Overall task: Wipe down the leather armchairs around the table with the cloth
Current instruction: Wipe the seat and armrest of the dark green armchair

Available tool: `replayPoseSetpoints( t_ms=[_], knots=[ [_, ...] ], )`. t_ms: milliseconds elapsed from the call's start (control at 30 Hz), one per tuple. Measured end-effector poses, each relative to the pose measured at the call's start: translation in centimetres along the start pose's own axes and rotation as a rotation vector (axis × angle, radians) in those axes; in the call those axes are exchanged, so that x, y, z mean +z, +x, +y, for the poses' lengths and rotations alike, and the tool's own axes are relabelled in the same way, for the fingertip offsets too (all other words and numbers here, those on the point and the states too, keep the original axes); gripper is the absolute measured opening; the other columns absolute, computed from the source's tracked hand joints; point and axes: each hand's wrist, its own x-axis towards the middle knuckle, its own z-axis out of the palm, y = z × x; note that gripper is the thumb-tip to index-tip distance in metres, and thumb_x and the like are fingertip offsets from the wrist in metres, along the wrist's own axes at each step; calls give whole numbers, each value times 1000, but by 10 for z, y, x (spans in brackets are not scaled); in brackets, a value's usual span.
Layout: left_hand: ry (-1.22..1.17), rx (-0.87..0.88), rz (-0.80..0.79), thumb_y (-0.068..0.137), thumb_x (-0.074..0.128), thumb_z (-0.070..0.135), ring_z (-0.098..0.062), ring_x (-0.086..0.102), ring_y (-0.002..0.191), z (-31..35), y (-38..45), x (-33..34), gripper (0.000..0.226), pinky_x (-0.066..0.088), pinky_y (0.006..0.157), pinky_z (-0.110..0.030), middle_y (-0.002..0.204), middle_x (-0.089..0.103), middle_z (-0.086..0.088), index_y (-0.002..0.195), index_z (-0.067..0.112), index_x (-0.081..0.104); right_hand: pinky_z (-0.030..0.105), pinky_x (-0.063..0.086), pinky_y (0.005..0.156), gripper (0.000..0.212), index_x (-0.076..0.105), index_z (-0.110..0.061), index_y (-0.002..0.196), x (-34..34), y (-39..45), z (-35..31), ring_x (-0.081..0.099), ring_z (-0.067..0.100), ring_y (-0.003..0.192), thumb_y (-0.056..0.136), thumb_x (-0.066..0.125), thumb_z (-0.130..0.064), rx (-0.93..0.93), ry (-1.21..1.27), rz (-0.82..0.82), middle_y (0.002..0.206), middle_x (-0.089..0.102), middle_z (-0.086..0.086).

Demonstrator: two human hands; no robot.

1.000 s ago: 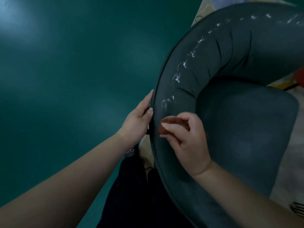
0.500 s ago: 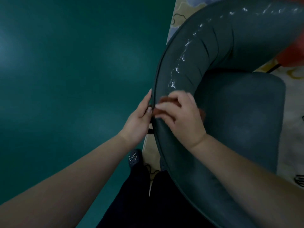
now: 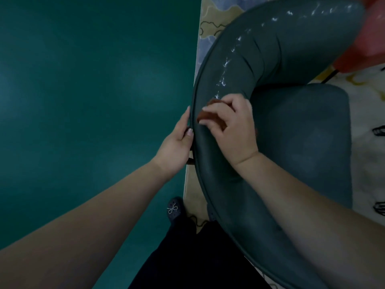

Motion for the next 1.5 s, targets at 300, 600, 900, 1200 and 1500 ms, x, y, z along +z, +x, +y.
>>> replayPoseSetpoints(
  t_ms=[300,600,900,1200,1500],
  knots=[
    [209,63,2,103,34,20,-7,55,103,7,13,-1,57,51,93,-34,121,47,23,148,47,12,28,41,83,22,75,-11,97,-9,-27,-1,53,29,89,77,78,-20,15,33,-47,94,55,15],
    [145,89,55,104,33,22,20,29,118,11,39,-2,52,22,99,1,139,28,27,152,33,16,33,44,87,25,74,-13,101,-6,-26,2,53,28,94,79,73,-25,74,105,29,99,53,14],
    [66,86,249,104,32,25,7,37,124,29,75,11,44,24,98,0,146,40,14,147,35,31,31,43,89,21,74,-13,99,10,59,22,52,31,95,80,75,-22,154,110,99,98,53,11],
    [129,106,474,97,30,38,8,48,105,23,81,30,45,34,91,-9,129,57,13,139,34,46,28,41,87,24,75,-15,98,2,27,37,53,27,91,80,74,-30,47,144,11,96,55,10],
    [375,55,570,101,31,38,-31,61,96,30,75,35,39,44,81,-33,110,67,-8,139,38,42,40,50,82,27,73,-15,103,6,32,38,55,22,94,83,68,-33,128,224,86,101,52,7]
  ],
)
